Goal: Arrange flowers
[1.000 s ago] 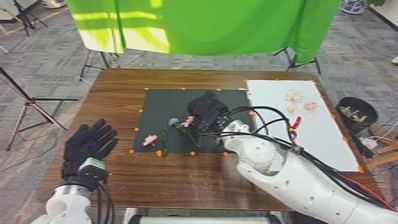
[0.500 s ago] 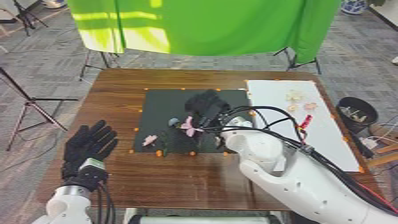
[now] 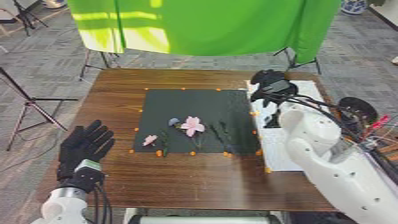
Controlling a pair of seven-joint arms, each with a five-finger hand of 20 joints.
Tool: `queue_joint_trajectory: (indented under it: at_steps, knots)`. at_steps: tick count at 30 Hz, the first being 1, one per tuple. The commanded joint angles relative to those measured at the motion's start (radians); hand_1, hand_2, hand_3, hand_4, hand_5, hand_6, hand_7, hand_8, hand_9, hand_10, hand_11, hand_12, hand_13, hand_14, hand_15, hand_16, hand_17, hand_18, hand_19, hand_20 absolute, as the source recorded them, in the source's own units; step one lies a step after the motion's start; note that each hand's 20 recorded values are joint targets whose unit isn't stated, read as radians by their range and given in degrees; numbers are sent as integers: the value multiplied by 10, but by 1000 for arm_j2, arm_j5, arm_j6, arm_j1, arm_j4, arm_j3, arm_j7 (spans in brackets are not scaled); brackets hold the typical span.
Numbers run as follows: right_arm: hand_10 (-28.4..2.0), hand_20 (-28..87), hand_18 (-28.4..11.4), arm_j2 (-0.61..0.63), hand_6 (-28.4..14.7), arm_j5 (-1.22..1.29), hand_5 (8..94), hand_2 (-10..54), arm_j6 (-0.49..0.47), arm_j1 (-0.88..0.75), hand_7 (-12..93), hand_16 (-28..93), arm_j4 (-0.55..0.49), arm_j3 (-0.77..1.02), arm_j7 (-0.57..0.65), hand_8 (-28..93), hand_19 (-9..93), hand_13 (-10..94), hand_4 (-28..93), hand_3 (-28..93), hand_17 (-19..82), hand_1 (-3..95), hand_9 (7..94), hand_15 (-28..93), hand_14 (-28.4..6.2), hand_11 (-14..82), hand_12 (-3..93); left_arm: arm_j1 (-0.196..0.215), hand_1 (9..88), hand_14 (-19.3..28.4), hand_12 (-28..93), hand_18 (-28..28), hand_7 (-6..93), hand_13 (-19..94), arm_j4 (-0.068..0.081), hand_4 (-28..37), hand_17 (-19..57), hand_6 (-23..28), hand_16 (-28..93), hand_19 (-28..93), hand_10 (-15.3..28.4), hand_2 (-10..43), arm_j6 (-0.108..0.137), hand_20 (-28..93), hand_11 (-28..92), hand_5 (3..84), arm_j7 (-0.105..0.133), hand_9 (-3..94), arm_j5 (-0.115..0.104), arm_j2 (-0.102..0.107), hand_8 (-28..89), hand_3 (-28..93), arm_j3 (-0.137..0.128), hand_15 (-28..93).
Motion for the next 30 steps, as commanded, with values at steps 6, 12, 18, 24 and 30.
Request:
queue_joint_trajectory:
  at_steps: [6, 12, 18, 24, 30]
  knots:
    - [-112, 267, -152, 53, 4, 22, 511, -95, -132, -79, 155, 108, 81, 101, 68, -124, 461, 454, -283, 816, 299, 494, 498, 145, -101, 61, 101, 31, 308, 187, 114, 169, 195, 298, -12, -283, -61, 112, -106, 434, 172, 169, 4, 99, 339, 459, 14, 414, -31, -5, -98, 705, -8, 521]
    - [-106, 244, -146, 43, 11, -25, 531, -95, -29, -31, 162, 107, 159, 59, 95, -127, 508, 455, -283, 820, 301, 520, 500, 141, -89, 62, 97, 24, 308, 186, 116, 169, 197, 299, -12, -283, -61, 113, -104, 436, 173, 169, 7, 101, 344, 459, 21, 414, -28, -9, -97, 706, 2, 523]
    - [-102, 239, -143, 58, 12, 19, 542, -93, -45, 44, 163, 97, 251, -5, 104, -128, 519, 441, -283, 818, 300, 535, 503, 136, -82, 62, 94, 22, 308, 186, 117, 169, 198, 299, -12, -283, -61, 113, -105, 436, 173, 169, 6, 100, 346, 460, 23, 414, -33, -8, -98, 706, 10, 525]
    - [-82, 240, -140, 86, 20, 23, 561, -71, -72, 68, 166, 92, 293, -71, 51, -129, 532, 466, -283, 808, 306, 546, 533, 147, -79, 70, 92, 33, 307, 186, 117, 170, 200, 298, -16, -283, -61, 113, -105, 437, 173, 169, 12, 100, 347, 461, 27, 414, -36, -10, -99, 708, 6, 526]
    - [-76, 262, -147, 83, 37, 27, 617, -61, -79, 39, 167, 192, 296, -71, 44, -128, 595, 611, -283, 766, 301, 566, 675, 181, -74, 96, 121, 16, 308, 187, 116, 170, 201, 299, -7, -283, -61, 112, -105, 437, 173, 169, 8, 101, 348, 462, 21, 414, -35, -8, -99, 706, 12, 526]
